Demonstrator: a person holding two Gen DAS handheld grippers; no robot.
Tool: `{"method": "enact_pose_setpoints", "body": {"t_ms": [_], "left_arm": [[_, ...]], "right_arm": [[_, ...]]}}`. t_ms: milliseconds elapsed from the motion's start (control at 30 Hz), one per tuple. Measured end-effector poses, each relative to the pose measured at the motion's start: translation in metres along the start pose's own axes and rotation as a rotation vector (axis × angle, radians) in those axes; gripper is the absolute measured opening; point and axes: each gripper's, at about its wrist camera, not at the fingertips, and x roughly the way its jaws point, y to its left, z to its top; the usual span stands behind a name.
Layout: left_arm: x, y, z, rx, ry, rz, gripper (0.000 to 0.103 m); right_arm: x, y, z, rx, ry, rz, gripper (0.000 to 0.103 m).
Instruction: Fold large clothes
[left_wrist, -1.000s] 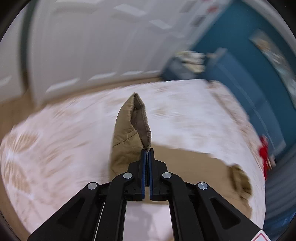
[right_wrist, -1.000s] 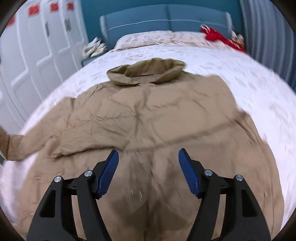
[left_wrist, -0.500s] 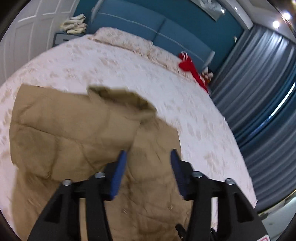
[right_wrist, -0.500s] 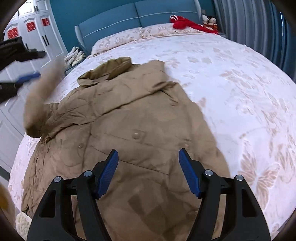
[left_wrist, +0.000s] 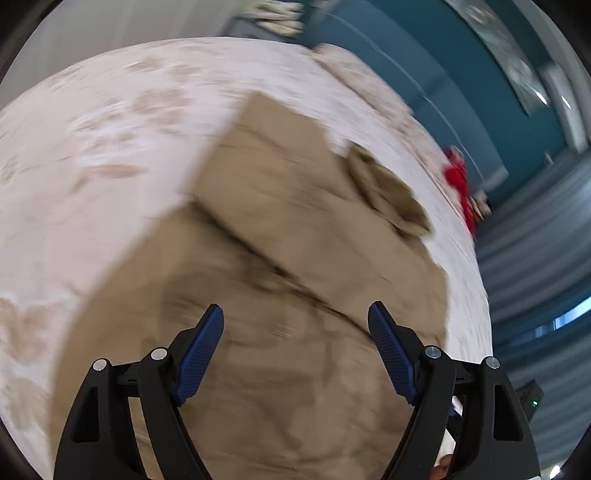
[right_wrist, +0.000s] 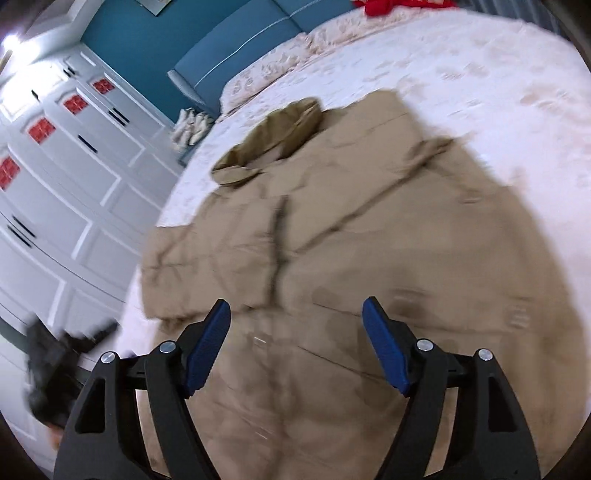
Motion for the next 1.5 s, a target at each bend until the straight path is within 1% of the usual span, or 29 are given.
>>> {"method": "enact_pose_setpoints", "body": {"t_ms": [67,133,167,200,233,267,300,333,367,400,433,467,500,533,600,733,767,833,900,933,1067,1167,1200,1267,1300,1367,1400,1500], "left_arm": [[0.0,0.02,0.008,-0.024,-0.017,0.036,0.077],[-0.001,0.033,0.013,-0.019,-0.034,0.084,0.077],[0.003,0.036,0.013,-0.004,-0.038,0.105,0.077],[0.003,0.046,0.013,0.013,-0.036,0.128,0.077],[0.006,0.047,0.012,0.027,-0.032,0.143,0.077],[0.009,0.048,0.01,0.043,-0.025,0.154,0.076],[0.016,0.05,0.009,0.061,-0.013,0.172,0.076],[0.02,0.052,0.006,0.074,-0.003,0.191,0.076],[0.026,0.053,0.002,0.092,0.0,0.205,0.076],[0.029,0.052,0.001,0.108,-0.003,0.222,0.075],[0.024,0.058,-0.005,0.117,-0.004,0.229,0.075],[0.026,0.057,-0.004,0.126,-0.006,0.234,0.075],[0.026,0.057,-0.002,0.128,-0.007,0.235,0.075],[0.026,0.057,0.0,0.121,-0.009,0.229,0.075],[0.024,0.055,0.006,0.099,-0.021,0.21,0.075],[0.031,0.037,0.025,0.103,-0.028,0.181,0.075],[0.037,0.029,0.031,0.123,-0.025,0.178,0.075],[0.049,0.016,0.04,0.171,-0.027,0.198,0.075],[0.07,0.005,0.049,0.241,0.02,0.239,0.075],[0.079,0.001,0.053,0.266,0.031,0.258,0.075],[0.102,-0.007,0.07,0.334,0.038,0.31,0.074],[0.115,-0.01,0.078,0.388,0.025,0.35,0.068],[0.12,-0.008,0.08,0.396,0.021,0.365,0.063],[0.126,-0.002,0.085,0.362,0.023,0.374,0.053],[0.129,0.007,0.088,0.311,0.032,0.364,0.049],[0.131,0.02,0.091,0.228,0.032,0.323,0.049],[0.129,0.022,0.09,0.211,0.011,0.319,0.047],[0.129,0.016,0.082,0.234,-0.035,0.363,0.044]], "right_arm": [[0.017,0.014,0.007,-0.001,0.01,0.018,0.072],[0.033,0.026,0.011,-0.023,0.022,0.013,0.072],[0.044,0.032,0.013,-0.037,0.041,-0.005,0.072],[0.055,0.037,0.013,-0.041,0.06,-0.021,0.072],[0.063,0.038,0.013,-0.038,0.075,-0.031,0.071],[0.072,0.041,0.012,-0.032,0.095,-0.052,0.067],[0.077,0.043,0.011,-0.035,0.106,-0.07,0.052],[0.08,0.045,0.01,-0.045,0.112,-0.085,0.033],[0.081,0.051,0.009,-0.074,0.109,-0.13,0.019],[0.078,0.053,0.01,-0.093,0.102,-0.134,0.001],[0.075,0.056,0.013,-0.104,0.1,-0.096,0.001],[0.065,0.059,0.021,-0.107,0.077,-0.061,0.001],[0.054,0.064,0.03,-0.129,0.045,-0.055,0.001],[0.038,0.072,0.044,-0.176,-0.005,-0.06,0.001],[0.015,0.082,0.066,-0.232,-0.075,-0.077,0.001],[-0.013,0.081,0.107,-0.266,-0.15,-0.106,0.001],[-0.016,0.076,0.116,-0.264,-0.16,-0.116,0.001],[-0.018,0.063,0.132,-0.242,-0.158,-0.122,0.001],[-0.016,0.052,0.141,-0.223,-0.144,-0.124,0.001],[-0.016,0.049,0.144,-0.22,-0.139,-0.126,0.001],[-0.014,0.039,0.164,-0.234,-0.131,-0.139,0.001],[-0.011,0.034,0.169,-0.233,-0.125,-0.15,0.001],[-0.009,0.03,0.168,-0.23,-0.122,-0.155,0.001],[-0.005,0.019,0.161,-0.218,-0.113,-0.168,0.001],[0.002,0.01,0.154,-0.206,-0.1,-0.179,0.001],[0.014,-0.005,0.141,-0.187,-0.076,-0.208,0.001],[0.021,-0.015,0.134,-0.175,-0.06,-0.223,0.001],[0.041,-0.04,0.112,-0.14,-0.015,-0.262,0.001]]}}
